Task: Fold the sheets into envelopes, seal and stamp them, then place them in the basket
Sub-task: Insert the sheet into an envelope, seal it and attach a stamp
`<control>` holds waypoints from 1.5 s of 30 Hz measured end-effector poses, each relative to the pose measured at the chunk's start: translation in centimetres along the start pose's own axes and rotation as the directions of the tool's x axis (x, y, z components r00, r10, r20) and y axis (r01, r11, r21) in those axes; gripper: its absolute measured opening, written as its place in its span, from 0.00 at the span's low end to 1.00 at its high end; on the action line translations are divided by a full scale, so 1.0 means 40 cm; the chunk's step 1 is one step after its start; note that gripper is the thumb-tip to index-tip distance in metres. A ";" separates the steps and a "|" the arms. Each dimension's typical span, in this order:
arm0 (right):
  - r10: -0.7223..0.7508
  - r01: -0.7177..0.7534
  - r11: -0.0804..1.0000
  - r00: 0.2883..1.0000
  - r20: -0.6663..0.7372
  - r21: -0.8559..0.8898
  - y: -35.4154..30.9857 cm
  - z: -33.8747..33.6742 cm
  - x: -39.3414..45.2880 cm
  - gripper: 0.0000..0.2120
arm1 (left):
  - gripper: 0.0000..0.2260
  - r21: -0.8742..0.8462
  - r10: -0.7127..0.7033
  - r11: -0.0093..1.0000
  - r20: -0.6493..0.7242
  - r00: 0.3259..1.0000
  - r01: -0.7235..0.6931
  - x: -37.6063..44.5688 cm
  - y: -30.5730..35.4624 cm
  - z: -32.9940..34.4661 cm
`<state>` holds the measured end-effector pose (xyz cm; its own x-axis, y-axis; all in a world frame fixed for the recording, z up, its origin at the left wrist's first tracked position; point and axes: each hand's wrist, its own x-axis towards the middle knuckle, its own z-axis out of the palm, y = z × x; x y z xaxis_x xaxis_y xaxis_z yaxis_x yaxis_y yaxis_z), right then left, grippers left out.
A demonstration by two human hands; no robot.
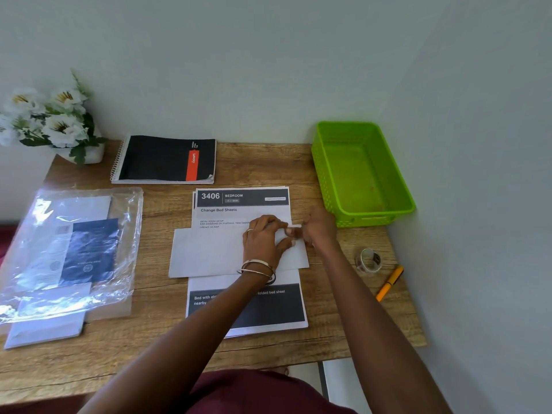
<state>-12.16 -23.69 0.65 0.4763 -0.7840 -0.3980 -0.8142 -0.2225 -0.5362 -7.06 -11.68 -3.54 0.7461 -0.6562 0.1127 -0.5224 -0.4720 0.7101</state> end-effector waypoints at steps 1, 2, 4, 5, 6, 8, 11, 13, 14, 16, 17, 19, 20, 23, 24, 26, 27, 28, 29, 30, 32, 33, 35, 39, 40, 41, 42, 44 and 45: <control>-0.018 0.018 1.000 1.000 0.014 -0.010 0.004 -0.003 0.000 0.24 | 0.16 -0.002 0.000 1.000 -0.004 1.000 0.000 0.000 0.000 0.000; -0.040 0.041 0.999 0.999 0.032 -0.015 0.010 -0.006 -0.001 0.24 | 0.16 -0.005 -0.001 1.000 -0.005 1.000 0.001 -0.001 -0.001 0.000; -0.058 0.056 0.998 0.997 0.060 0.036 0.023 -0.016 -0.003 0.23 | 0.16 -0.014 -0.001 1.000 -0.002 1.000 0.001 -0.001 -0.002 0.000; -0.060 0.056 0.996 0.996 0.065 0.066 0.029 -0.018 -0.003 0.23 | 0.16 -0.020 -0.003 1.000 -0.001 1.000 0.003 0.001 -0.002 0.001; -0.068 0.063 0.995 0.996 0.063 0.080 0.033 -0.019 -0.005 0.23 | 0.16 -0.028 -0.008 1.000 0.001 1.000 0.008 0.002 -0.003 0.001; -0.094 0.091 0.993 0.995 0.038 0.070 0.036 -0.012 -0.010 0.22 | 0.17 -0.047 -0.014 0.999 0.007 1.000 0.014 0.004 -0.004 0.001; -0.138 0.140 0.990 0.990 -0.038 0.033 0.037 0.002 -0.021 0.21 | 0.17 -0.060 -0.002 0.998 0.015 1.000 0.002 0.004 -0.008 -0.002; -0.181 0.183 0.983 0.980 -0.086 0.013 0.046 0.011 -0.029 0.20 | 0.17 -0.054 0.005 0.999 0.027 1.000 -0.003 0.004 -0.009 -0.007; -0.195 0.199 0.980 0.976 -0.098 0.030 0.053 0.015 -0.032 0.20 | 0.18 -0.051 0.008 0.999 0.033 0.999 -0.007 0.002 -0.008 -0.010; -0.206 0.219 0.965 0.973 -0.099 0.141 0.072 0.020 -0.034 0.19 | 0.19 -0.042 0.024 0.999 0.048 0.999 -0.022 -0.002 -0.004 -0.016; -0.207 0.224 0.949 0.974 -0.096 0.224 0.083 0.020 -0.037 0.19 | 0.19 -0.042 0.036 0.999 0.050 0.998 -0.034 -0.004 -0.002 -0.018; -0.209 0.234 0.902 0.972 -0.108 0.362 0.102 0.018 -0.045 0.15 | 0.15 -0.053 0.046 0.998 0.043 0.998 -0.044 -0.007 0.000 -0.020; -0.213 0.247 0.885 0.969 -0.127 0.396 0.109 0.018 -0.049 0.13 | 0.13 -0.056 0.045 0.998 0.038 0.998 -0.042 -0.007 0.001 -0.019; -0.207 0.269 0.883 0.959 -0.195 0.385 0.109 0.023 -0.055 0.08 | 0.11 -0.061 0.044 0.997 0.034 0.998 -0.042 -0.005 -0.001 -0.017; -0.201 0.267 0.893 0.957 -0.209 0.362 0.103 0.025 -0.053 0.09 | 0.11 -0.061 0.042 0.997 0.038 0.998 -0.039 -0.005 -0.001 -0.019; -0.177 0.241 0.914 0.961 -0.214 0.327 0.092 0.031 -0.047 0.12 | 0.11 -0.051 0.042 0.998 0.043 0.998 -0.039 -0.003 0.000 -0.020; -0.164 0.226 0.919 0.964 -0.208 0.323 0.088 0.032 -0.043 0.12 | 0.11 -0.048 0.044 0.998 0.042 0.998 -0.042 -0.002 -0.001 -0.020; -0.152 0.212 0.922 0.968 -0.199 0.323 0.086 0.033 -0.040 0.12 | 0.11 -0.050 0.044 0.998 0.041 0.998 -0.042 -0.002 -0.001 -0.019; -0.139 0.196 0.924 0.972 -0.189 0.328 0.085 0.033 -0.037 0.11 | 0.11 -0.053 0.042 0.998 0.039 0.998 -0.040 -0.002 -0.001 -0.018; -0.128 0.182 0.923 0.976 -0.177 0.338 0.084 0.030 -0.036 0.11 | 0.11 -0.057 0.040 0.998 0.036 0.999 -0.038 -0.002 -0.003 -0.017; -0.109 0.158 0.915 0.983 -0.149 0.371 0.080 0.024 -0.037 0.11 | 0.11 -0.065 0.039 0.997 0.027 0.999 -0.037 -0.001 -0.003 -0.018; -0.106 0.152 0.915 0.984 -0.141 0.373 0.075 0.020 -0.039 0.12 | 0.11 -0.068 0.039 0.997 0.022 0.999 -0.037 -0.001 -0.001 -0.020; -0.106 0.147 0.934 0.984 -0.140 0.326 0.067 0.015 -0.041 0.14 | 0.11 -0.071 0.040 0.997 0.019 0.999 -0.039 0.000 0.000 -0.020; -0.102 0.138 0.962 0.982 -0.158 0.236 0.048 0.015 -0.045 0.15 | 0.12 -0.089 0.019 0.996 0.073 0.997 -0.013 0.000 0.002 -0.029; -0.100 0.135 0.964 0.982 -0.158 0.228 0.047 0.017 -0.047 0.14 | 0.13 -0.099 0.018 0.995 0.097 0.995 -0.008 0.001 0.002 -0.037; -0.098 0.134 0.963 0.982 -0.158 0.232 0.047 0.018 -0.050 0.13 | 0.14 -0.115 0.019 0.993 0.120 0.993 -0.005 0.003 0.001 -0.048; -0.097 0.136 0.959 0.982 -0.162 0.248 0.049 0.018 -0.053 0.12 | 0.15 -0.142 0.013 0.990 0.135 0.991 0.007 0.003 0.001 -0.065; -0.082 0.140 0.935 0.979 -0.185 0.327 0.056 0.016 -0.065 0.12 | 0.15 -0.199 -0.025 0.979 0.086 0.996 0.042 -0.002 -0.005 -0.109; -0.070 0.144 0.920 0.975 -0.209 0.364 0.060 0.016 -0.074 0.13 | 0.14 -0.203 -0.056 0.978 0.004 0.998 0.055 -0.008 -0.014 -0.132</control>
<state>-15.32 -21.53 0.06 0.4527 -0.8700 -0.1953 -0.5599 -0.1069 -0.8216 -4.82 -8.10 -0.27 0.7724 -0.6312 0.0705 -0.3857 -0.3780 0.8416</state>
